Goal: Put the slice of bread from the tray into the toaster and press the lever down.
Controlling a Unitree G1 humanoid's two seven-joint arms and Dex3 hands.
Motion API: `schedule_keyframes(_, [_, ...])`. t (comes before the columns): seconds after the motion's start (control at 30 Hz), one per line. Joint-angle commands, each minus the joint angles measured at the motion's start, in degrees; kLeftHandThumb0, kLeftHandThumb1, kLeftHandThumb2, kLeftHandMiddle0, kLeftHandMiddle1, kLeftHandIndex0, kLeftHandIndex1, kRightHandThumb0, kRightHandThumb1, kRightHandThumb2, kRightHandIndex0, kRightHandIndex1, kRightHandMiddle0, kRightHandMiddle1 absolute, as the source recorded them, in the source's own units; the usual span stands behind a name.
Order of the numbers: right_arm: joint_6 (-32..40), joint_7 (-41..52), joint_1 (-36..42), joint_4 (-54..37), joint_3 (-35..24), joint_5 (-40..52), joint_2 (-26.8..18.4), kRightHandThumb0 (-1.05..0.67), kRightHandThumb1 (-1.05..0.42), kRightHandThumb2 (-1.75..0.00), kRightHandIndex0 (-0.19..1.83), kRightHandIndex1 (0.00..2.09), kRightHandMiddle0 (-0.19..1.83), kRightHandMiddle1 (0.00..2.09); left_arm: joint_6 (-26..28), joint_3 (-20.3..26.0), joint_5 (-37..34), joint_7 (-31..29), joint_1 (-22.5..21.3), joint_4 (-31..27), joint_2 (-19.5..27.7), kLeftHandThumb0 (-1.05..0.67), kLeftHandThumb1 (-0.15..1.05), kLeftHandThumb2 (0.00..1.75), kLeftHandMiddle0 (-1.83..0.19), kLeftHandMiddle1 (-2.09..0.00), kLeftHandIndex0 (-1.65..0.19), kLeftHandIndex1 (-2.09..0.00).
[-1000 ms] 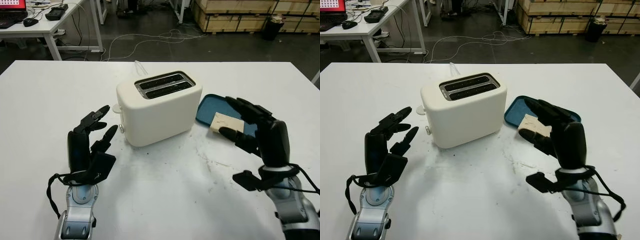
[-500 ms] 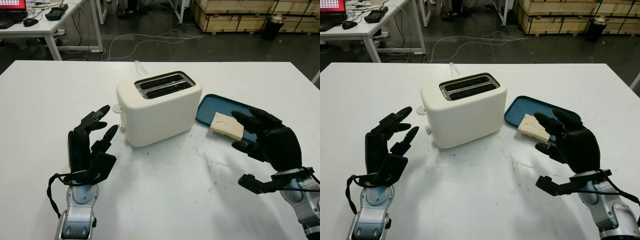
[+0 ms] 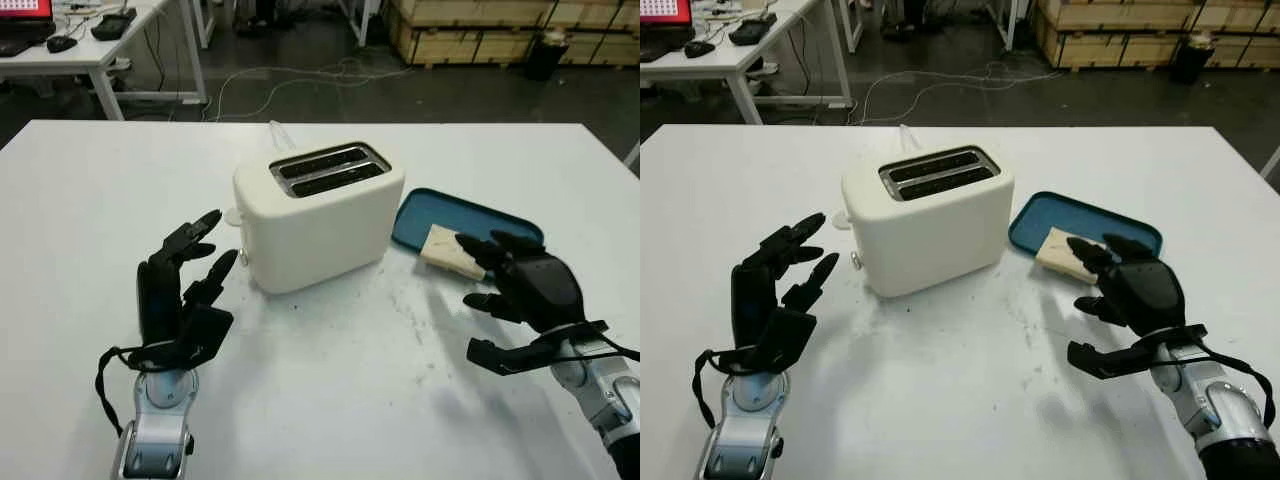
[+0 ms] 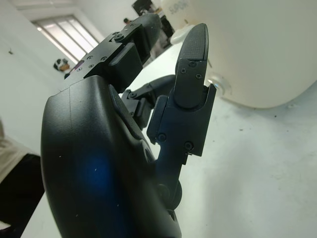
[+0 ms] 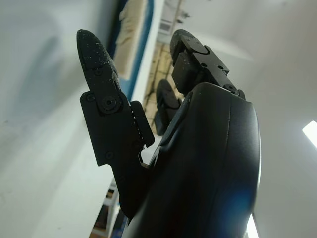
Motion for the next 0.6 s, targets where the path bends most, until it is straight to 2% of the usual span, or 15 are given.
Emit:
schedule_keyframes(0.0, [0.6, -1.6, -2.3, 2.5, 1.4, -0.7, -0.9, -0.64, -0.83, 0.00, 0.33, 0.00, 0.34, 0.00, -0.8, -0.3, 0.0, -0.3, -0.4, -0.1, 0.1, -0.38, 0.92, 0.18, -0.46, -1.03, -0.76, -0.09])
schedule_keyframes(0.33, [1.6, -5.2, -9.0, 13.1, 7.3, -1.8, -1.2, -0.62, -0.84, -0.01, 0.30, 0.00, 0.30, 0.00, -2.1, -0.2, -0.8, -0.2, -0.5, 0.5, 0.0, -0.38, 0.92, 0.17, -0.46, -1.03, -0.76, -0.09])
schedule_keyframes(0.57, [1.8, -11.4, -13.4, 19.8, 12.0, -3.0, -0.3, -0.54, -0.84, -0.01, 0.33, 0.01, 0.31, 0.01, -1.9, -0.4, -0.3, 0.0, -0.5, 0.4, 0.0, -0.40, 0.92, 0.19, -0.47, -1.02, -0.76, -0.09])
